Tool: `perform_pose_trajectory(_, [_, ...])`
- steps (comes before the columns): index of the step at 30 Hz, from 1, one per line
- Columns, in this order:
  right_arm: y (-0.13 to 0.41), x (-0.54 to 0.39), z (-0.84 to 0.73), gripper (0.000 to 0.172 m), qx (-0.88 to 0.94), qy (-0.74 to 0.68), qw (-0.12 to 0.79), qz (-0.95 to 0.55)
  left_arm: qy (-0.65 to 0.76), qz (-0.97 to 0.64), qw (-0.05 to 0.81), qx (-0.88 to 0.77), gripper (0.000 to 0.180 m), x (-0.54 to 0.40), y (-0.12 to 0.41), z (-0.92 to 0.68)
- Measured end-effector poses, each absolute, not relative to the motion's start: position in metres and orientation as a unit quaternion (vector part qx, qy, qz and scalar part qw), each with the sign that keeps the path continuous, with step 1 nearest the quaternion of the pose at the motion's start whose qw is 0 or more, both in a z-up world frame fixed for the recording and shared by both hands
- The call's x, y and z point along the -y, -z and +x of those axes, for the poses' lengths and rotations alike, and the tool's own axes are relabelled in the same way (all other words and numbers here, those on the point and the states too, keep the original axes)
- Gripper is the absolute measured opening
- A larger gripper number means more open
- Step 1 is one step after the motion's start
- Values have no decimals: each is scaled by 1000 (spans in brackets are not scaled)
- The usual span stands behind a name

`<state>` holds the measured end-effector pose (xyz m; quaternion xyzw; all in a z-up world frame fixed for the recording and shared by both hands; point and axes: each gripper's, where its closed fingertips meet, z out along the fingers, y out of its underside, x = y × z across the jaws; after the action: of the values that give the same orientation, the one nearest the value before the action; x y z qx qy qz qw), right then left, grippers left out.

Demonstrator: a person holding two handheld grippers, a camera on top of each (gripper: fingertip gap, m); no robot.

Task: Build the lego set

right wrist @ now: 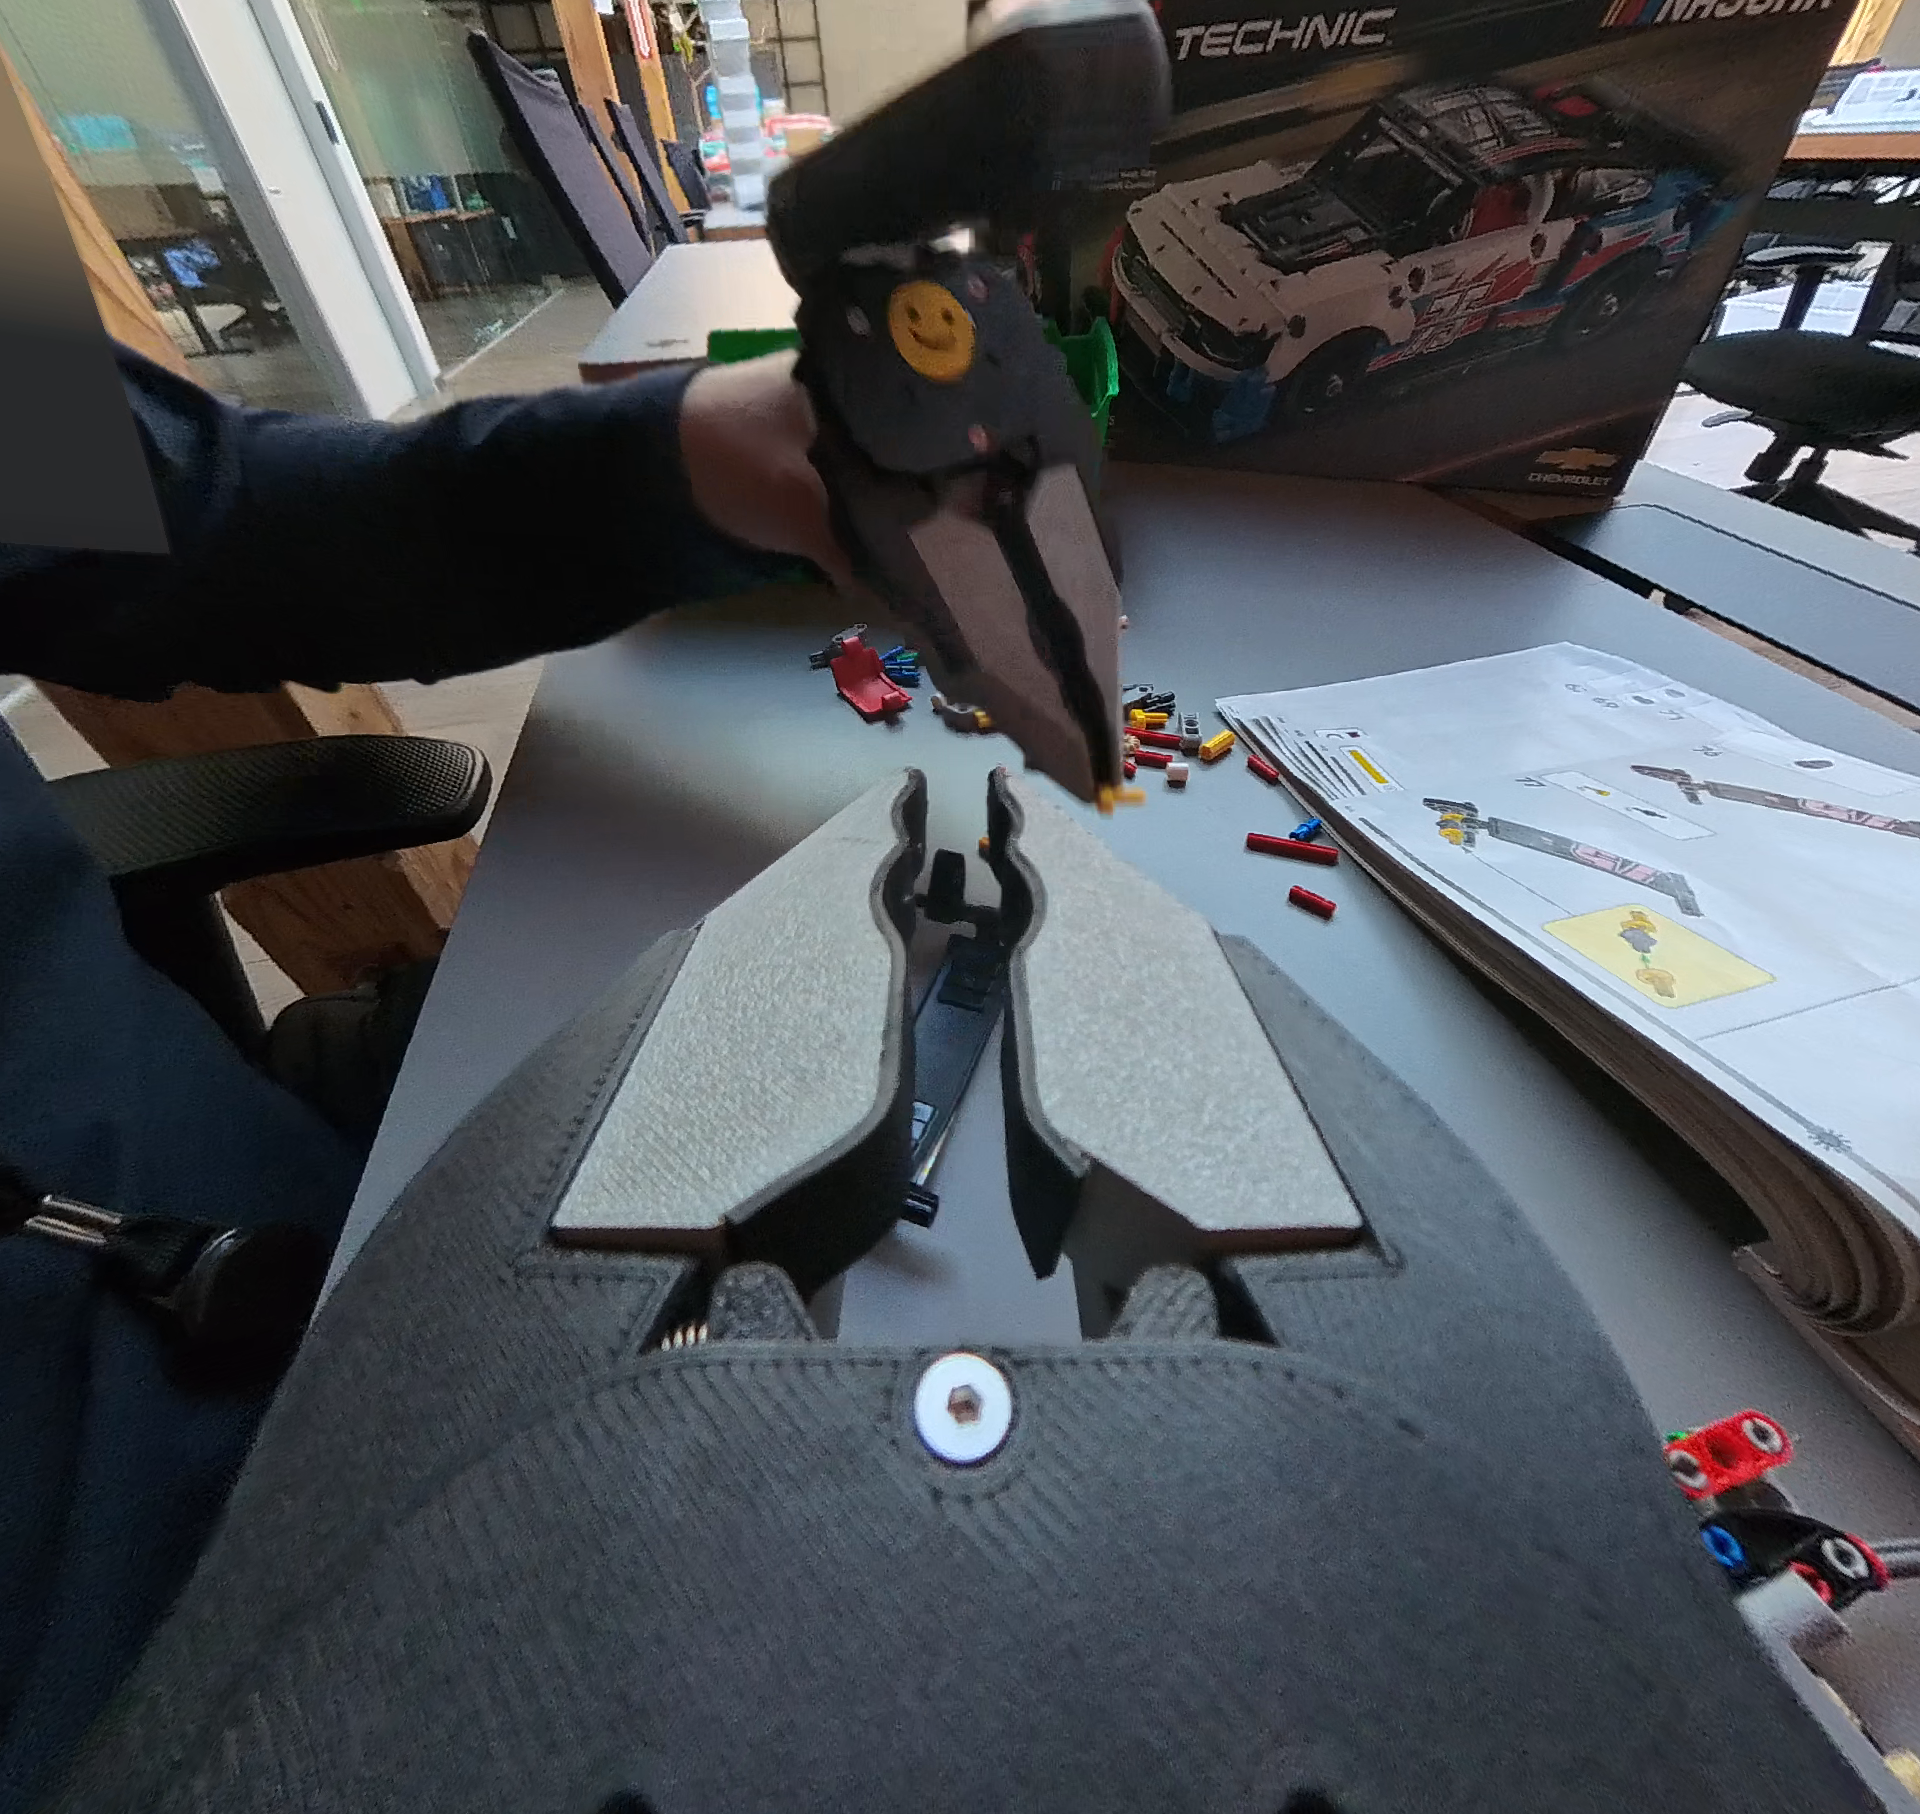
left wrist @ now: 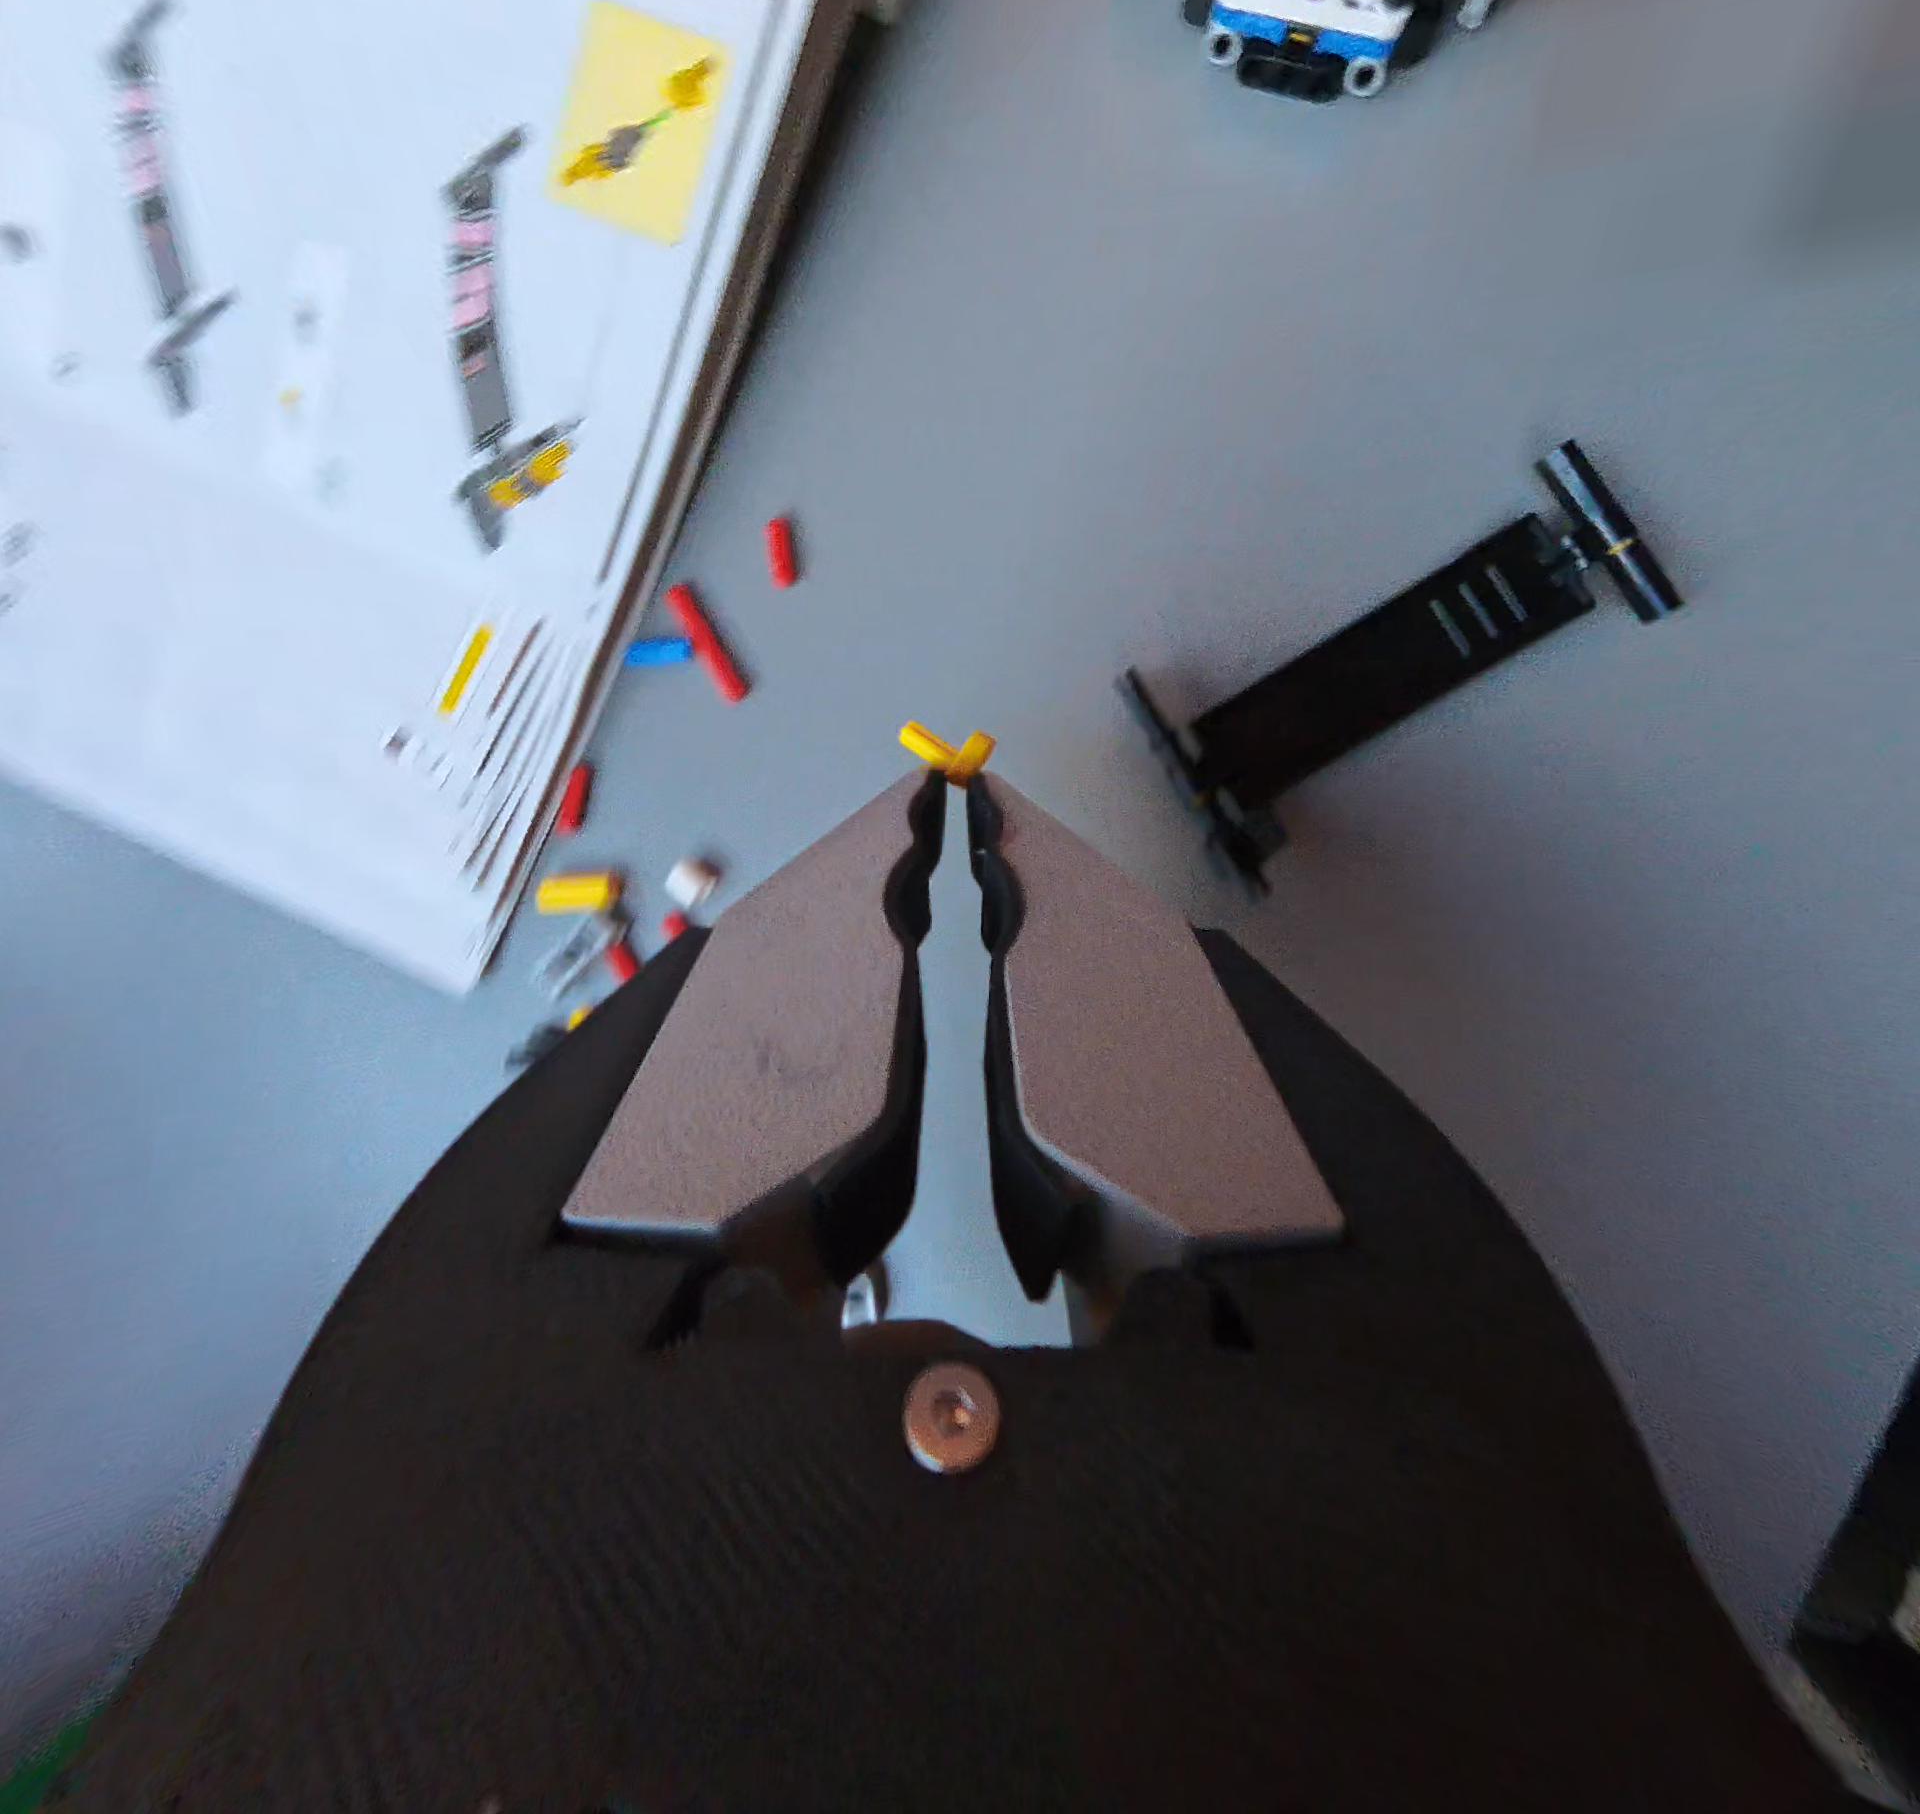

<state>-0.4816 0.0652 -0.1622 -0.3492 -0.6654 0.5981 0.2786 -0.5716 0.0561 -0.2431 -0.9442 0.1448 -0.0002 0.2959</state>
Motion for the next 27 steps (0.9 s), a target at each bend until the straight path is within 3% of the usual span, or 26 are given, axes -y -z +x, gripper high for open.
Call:
perform_pose_trajectory(3, [159, -71, -481, 8, 656, -604, 282, -354, 22, -952, 247, -178, 1, -73, 273, -559])
perform_pose_trajectory(8, [155, -73, -479, 9, 652, -608, 285, -351, 53, -951, 263, -152, 17, -73, 263, -559])
perform_pose_trajectory(16, [152, -71, -476, 8, 653, -611, 286, -344, 82, -957, 255, -113, 17, -27, 265, -555])
perform_pose_trajectory(17, [153, -71, -476, 8, 653, -611, 286, -344, 75, -960, 247, -111, 15, -26, 272, -555])
perform_pose_trajectory(18, [153, -71, -477, 8, 654, -609, 287, -344, 63, -957, 261, -106, 1, -28, 273, -557])
perform_pose_trajectory(27, [151, -70, -476, 8, 652, -614, 285, -342, 2, -979, 205, -16, 8, 58, 272, -613])
